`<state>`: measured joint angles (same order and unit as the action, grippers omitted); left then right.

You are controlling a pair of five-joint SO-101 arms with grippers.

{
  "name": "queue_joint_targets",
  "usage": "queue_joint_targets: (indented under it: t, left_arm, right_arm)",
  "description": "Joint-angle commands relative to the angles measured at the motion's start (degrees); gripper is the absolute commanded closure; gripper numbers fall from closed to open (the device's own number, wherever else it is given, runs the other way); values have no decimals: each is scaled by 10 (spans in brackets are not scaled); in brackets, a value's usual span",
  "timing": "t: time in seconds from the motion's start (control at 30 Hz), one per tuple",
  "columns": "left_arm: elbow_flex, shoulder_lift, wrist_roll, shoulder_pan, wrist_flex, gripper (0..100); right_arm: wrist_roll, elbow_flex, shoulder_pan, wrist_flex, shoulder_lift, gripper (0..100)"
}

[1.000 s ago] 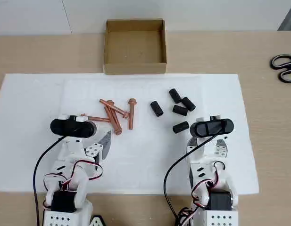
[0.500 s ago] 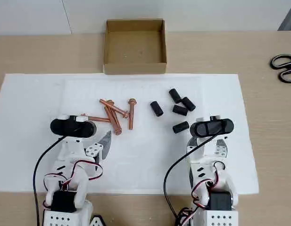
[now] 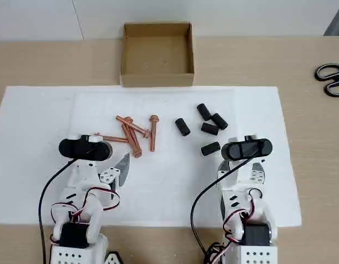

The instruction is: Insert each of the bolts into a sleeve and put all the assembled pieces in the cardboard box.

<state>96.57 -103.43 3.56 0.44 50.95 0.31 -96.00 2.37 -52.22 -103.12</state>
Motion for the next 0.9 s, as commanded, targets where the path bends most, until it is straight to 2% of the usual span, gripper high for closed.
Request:
queue_joint_targets:
  t: [0.0, 0.17, 0.47, 0.87]
  left_arm:
    - [-3, -6, 2, -2, 1, 753]
    - [-24, -5, 3, -7, 15, 753]
    - [-113, -5, 3, -70, 85, 753]
    - [-159, -5, 3, -73, 125, 753]
  right_arm:
    - [4, -3, -6, 0, -7, 742]
    - [4, 22, -7, -11, -7, 742]
    - [5, 139, -7, -109, -7, 742]
    - [5, 152, -7, -114, -7, 742]
